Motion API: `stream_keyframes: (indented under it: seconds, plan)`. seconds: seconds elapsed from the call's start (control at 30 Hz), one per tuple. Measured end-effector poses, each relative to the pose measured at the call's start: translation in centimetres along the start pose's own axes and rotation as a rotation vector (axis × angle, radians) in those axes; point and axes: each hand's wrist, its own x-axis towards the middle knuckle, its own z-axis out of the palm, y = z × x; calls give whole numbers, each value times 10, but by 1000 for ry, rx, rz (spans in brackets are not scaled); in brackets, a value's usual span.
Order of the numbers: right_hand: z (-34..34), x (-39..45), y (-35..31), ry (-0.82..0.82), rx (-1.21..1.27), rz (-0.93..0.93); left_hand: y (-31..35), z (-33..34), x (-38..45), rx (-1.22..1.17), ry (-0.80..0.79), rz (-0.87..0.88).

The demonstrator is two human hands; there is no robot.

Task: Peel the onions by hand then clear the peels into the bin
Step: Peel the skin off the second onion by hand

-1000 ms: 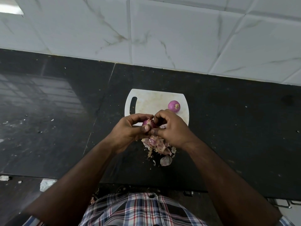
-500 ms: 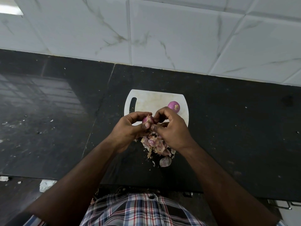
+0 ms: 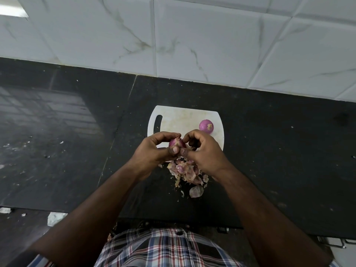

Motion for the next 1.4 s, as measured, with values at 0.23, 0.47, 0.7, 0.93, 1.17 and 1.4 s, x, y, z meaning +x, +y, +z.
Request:
stream_keyframes:
  seconds: [0.23,0.47,0.7,0.93,1.17,1.4]
  plan:
    - [-3,4,-1,-59,-8,-24,3,9,-1,70,55,47]
    - [2,3,-3,78,62,-57,6,5,2,62,72,69]
    - [8,2,1,120,60,-62,5,5,0,-67,21,9]
    - [7,0,-5,140,84,-71,6,5,3,17,78,65]
    - [1,1,-5,171,125,-28,6,6,1,29,68,67]
    - [-6,2,-6,122,-191,-163,6,8,0,70,67,76]
